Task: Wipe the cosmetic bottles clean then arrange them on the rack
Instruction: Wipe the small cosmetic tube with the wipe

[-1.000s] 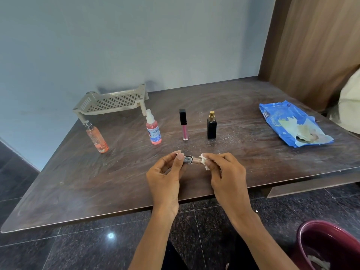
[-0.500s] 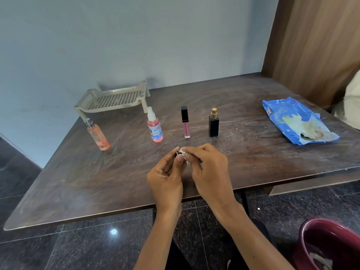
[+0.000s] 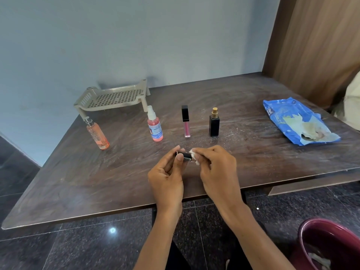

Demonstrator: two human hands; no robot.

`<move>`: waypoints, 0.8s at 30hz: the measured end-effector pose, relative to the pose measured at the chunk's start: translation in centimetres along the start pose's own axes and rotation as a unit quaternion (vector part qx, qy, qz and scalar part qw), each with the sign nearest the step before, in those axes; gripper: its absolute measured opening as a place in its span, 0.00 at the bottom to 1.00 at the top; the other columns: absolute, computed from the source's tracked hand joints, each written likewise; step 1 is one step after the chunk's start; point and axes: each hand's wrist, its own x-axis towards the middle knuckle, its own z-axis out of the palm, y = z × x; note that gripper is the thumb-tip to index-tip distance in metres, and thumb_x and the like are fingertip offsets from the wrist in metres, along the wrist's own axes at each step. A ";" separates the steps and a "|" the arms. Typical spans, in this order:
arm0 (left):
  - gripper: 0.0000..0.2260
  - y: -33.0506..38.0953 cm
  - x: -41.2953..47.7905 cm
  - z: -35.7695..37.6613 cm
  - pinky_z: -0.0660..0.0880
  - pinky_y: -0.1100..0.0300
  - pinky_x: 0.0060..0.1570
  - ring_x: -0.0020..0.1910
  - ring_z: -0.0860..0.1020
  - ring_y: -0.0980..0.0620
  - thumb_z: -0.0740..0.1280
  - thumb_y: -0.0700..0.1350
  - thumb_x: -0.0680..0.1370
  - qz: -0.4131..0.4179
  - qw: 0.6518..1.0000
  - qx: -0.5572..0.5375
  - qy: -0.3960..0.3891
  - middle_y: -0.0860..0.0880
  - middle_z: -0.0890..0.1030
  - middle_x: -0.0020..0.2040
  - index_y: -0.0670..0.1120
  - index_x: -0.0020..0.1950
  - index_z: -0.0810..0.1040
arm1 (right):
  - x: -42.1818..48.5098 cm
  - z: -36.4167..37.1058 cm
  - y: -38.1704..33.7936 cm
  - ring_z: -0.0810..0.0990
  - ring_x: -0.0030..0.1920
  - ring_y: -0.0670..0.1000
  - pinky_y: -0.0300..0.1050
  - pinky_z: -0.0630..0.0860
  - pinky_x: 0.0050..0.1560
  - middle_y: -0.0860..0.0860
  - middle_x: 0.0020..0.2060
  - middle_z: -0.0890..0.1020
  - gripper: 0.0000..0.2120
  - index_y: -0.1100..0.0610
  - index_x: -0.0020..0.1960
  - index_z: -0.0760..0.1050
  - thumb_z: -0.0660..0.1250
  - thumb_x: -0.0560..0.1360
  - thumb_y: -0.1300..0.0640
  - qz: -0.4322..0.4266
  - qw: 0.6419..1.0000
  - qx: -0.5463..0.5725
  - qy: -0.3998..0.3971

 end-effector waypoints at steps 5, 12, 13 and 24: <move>0.08 0.1 0.1 -0.1 0.81 0.61 0.53 0.53 0.85 0.49 0.70 0.37 0.77 0.007 1.000 -0.001 -0.002 0.47 0.87 0.50 0.45 0.55 0.84 | 0.5 1.2 -1.1 0.78 0.39 0.46 0.36 0.75 0.41 0.52 0.41 0.79 0.08 0.57 0.54 0.83 0.67 0.78 0.61 -0.047 0.999 0.001 -0.015; 0.09 -0.1 0.1 0.1 0.79 0.50 0.60 0.55 0.85 0.48 0.68 0.35 0.78 -0.006 1.000 -0.020 0.006 0.43 0.87 0.52 0.42 0.57 0.83 | -0.7 -1.0 1.6 0.77 0.39 0.42 0.28 0.71 0.41 0.47 0.40 0.78 0.09 0.55 0.56 0.83 0.67 0.78 0.59 0.012 1.000 -0.015 0.010; 0.09 0.0 0.1 0.2 0.78 0.49 0.61 0.55 0.85 0.48 0.68 0.35 0.79 -0.007 1.000 -0.019 0.006 0.44 0.87 0.52 0.42 0.57 0.83 | -0.8 -1.4 2.0 0.77 0.39 0.42 0.28 0.71 0.41 0.47 0.40 0.78 0.09 0.56 0.56 0.83 0.67 0.78 0.60 0.022 0.999 -0.019 0.016; 0.08 0.1 -0.1 0.2 0.81 0.58 0.55 0.52 0.85 0.52 0.70 0.38 0.78 0.019 0.999 0.033 0.009 0.49 0.88 0.50 0.46 0.56 0.84 | 0.5 1.5 -1.6 0.78 0.40 0.47 0.41 0.77 0.42 0.51 0.42 0.78 0.08 0.57 0.54 0.83 0.67 0.78 0.61 -0.052 0.998 -0.016 -0.024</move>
